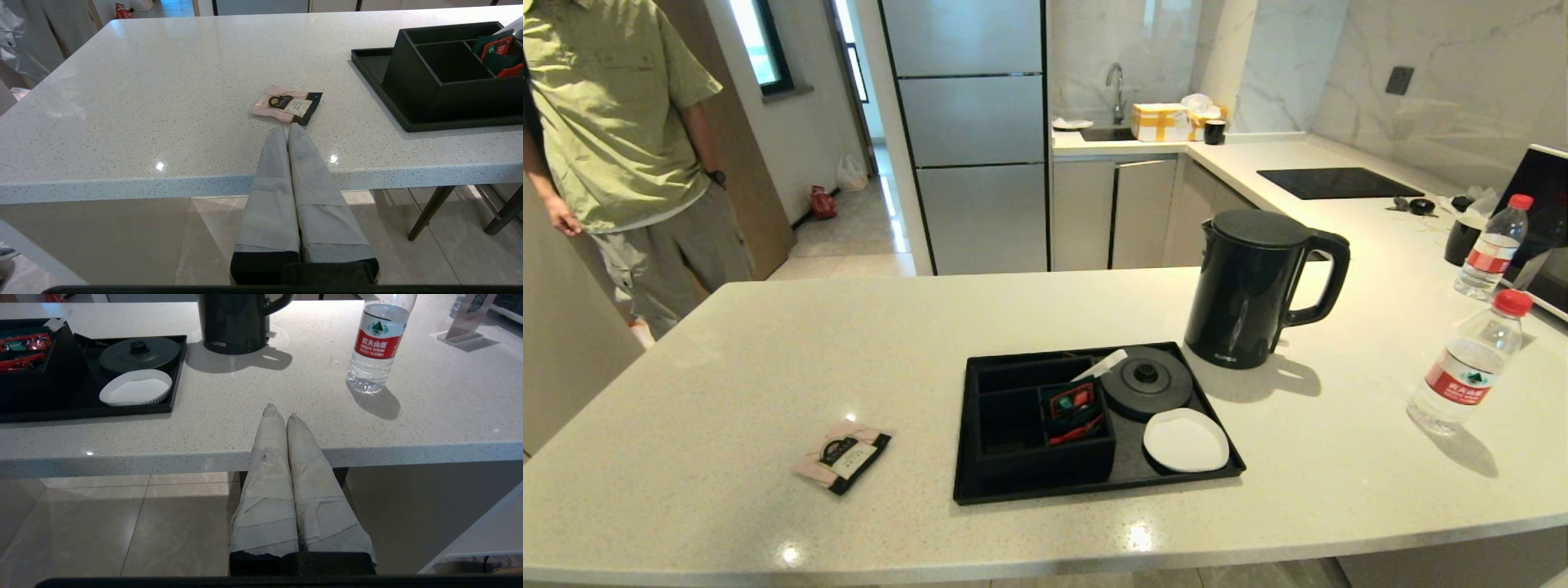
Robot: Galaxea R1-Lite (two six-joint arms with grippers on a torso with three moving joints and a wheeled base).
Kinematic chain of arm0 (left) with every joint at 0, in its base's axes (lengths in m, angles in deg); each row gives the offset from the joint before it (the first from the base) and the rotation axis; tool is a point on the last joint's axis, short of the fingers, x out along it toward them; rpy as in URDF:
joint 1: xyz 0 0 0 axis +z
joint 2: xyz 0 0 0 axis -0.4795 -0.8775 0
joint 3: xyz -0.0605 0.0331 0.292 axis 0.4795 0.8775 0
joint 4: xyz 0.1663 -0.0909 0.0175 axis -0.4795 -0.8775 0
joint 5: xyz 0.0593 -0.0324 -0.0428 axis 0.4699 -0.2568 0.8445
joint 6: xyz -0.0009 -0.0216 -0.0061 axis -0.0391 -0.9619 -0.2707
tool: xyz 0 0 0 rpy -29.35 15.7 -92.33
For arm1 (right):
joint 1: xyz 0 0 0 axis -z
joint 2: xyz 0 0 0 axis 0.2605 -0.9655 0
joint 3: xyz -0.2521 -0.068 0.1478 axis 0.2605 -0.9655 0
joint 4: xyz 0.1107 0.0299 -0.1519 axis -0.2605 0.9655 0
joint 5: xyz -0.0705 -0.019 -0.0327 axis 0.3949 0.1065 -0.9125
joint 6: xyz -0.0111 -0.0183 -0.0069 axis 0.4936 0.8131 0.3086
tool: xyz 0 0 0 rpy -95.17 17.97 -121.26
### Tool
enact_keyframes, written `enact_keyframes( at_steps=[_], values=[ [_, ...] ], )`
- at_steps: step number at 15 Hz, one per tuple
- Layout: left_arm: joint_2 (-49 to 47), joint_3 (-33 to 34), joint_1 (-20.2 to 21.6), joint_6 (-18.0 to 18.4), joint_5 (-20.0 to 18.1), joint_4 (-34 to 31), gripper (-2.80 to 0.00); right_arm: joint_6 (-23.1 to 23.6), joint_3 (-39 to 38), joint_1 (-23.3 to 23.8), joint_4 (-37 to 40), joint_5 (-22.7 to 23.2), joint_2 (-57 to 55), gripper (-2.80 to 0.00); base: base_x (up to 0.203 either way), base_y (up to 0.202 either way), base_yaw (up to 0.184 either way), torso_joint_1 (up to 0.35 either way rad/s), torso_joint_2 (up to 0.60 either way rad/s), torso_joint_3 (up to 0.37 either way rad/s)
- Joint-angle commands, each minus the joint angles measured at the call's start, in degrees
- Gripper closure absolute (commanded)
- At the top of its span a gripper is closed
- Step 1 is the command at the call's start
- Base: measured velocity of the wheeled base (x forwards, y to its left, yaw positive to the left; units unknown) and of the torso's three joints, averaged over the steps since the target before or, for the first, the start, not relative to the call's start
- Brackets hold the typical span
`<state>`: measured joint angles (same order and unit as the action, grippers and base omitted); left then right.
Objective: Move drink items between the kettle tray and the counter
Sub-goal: Return the bottled water to its original position
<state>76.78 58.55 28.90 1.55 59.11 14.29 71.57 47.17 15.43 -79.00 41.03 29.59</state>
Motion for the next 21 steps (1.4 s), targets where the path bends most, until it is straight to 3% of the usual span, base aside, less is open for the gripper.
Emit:
enact_keyframes(
  at_steps=[1, 7, 13, 15, 19, 21],
  values=[
    [-0.07, -0.01, 0.02, 0.0, 0.0, 0.0, 0.0, 0.88, -0.05, 0.02, -0.11, 0.26, -0.07, 0.0, 0.0, 0.0, 0.0, 0.0, 0.0, 0.0],
    [-0.07, -0.01, 0.02, 0.0, 0.0, 0.0, 0.0, -3.31, 0.44, 0.02, 1.06, -0.35, -0.16, 0.0, 0.0, 0.0, 0.0, 0.0, 0.0, 0.0],
    [-0.07, -0.01, 0.02, 0.0, 0.0, 0.0, 0.0, -3.66, 0.88, 0.02, 2.82, -0.53, -0.25, 0.0, 0.0, 0.0, 0.0, 0.0, 0.0, 0.0],
    [-0.07, -0.01, 0.02, 0.0, 0.0, 0.0, 0.0, -1.84, 2.89, 0.02, 3.13, -0.78, -0.53, 0.0, 0.0, 0.0, 0.0, 0.0, 0.0, 0.0],
    [-0.07, -0.01, 0.02, 0.0, 0.0, 0.0, 0.0, -4.96, 24.94, 0.29, 5.42, -1.47, -15.62, 0.0, 0.0, 0.0, 0.0, 0.0, 0.0, 0.0],
    [-0.07, -0.01, 0.02, 0.0, 0.0, 0.0, 0.0, -7.45, 38.16, 2.1, 16.37, -4.52, -28.11, 0.0, 0.0, 0.0, 0.0, 0.0, 0.0, 0.0]
  ],
)
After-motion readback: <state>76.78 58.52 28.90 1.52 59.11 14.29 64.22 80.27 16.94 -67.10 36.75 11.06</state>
